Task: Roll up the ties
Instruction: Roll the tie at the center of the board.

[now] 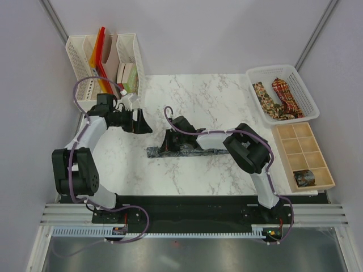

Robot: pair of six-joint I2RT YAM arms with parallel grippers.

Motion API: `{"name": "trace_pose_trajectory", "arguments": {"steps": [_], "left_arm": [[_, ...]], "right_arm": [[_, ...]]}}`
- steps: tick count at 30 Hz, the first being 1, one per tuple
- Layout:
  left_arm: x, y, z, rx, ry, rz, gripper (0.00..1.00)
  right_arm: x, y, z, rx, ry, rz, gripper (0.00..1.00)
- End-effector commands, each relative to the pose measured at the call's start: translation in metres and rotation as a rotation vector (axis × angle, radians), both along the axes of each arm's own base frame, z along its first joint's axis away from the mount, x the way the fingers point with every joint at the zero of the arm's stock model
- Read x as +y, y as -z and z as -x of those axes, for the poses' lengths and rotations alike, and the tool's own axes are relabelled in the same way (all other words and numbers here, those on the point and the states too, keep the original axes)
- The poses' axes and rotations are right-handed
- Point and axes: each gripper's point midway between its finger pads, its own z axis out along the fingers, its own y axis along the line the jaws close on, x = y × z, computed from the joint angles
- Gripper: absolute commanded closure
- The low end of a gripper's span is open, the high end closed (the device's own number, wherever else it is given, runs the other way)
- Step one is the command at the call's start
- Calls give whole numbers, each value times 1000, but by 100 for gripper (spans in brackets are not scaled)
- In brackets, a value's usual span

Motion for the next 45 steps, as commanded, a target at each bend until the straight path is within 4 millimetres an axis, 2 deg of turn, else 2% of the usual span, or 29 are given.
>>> {"name": "trace_pose_trajectory", "arguments": {"steps": [1,4,6,7,8,10,14,15,20,22,29,33,36,42,45], "left_arm": [[10,-13,11,-261,233,-75,0],[19,-10,25,-362,341,-131,1],[17,-3,47,-439,520,-174,0],[11,4,55,-460,604,-206,0],[12,16,63,-487,671,-251,0],[12,27,69,-533,733,-285,0],[7,59,70,-635,840,-388,1],[8,65,62,-657,851,-431,2],[3,86,51,-659,890,-499,9],[4,90,41,-671,876,-532,12],[3,97,32,-664,857,-546,14],[-5,94,37,-692,877,-494,12],[-11,97,42,-664,891,-464,14],[-15,100,50,-657,936,-463,28],[-12,106,51,-637,950,-475,40]], "right_arm": [[-21,41,10,47,13,130,100],[-21,38,9,48,17,126,100],[-19,33,10,46,9,115,100],[-18,30,9,43,8,108,100],[-17,27,9,38,5,103,100],[-17,27,9,39,4,102,100],[-14,24,9,41,1,90,100],[-14,25,9,42,3,92,100],[-16,26,11,44,-1,94,100],[-17,26,13,48,-3,95,100],[-16,20,13,43,-7,81,100],[-15,19,14,49,-9,74,100],[-14,14,12,38,-12,63,100],[-10,5,13,47,-13,42,100],[-11,1,16,61,-11,35,100]]}}
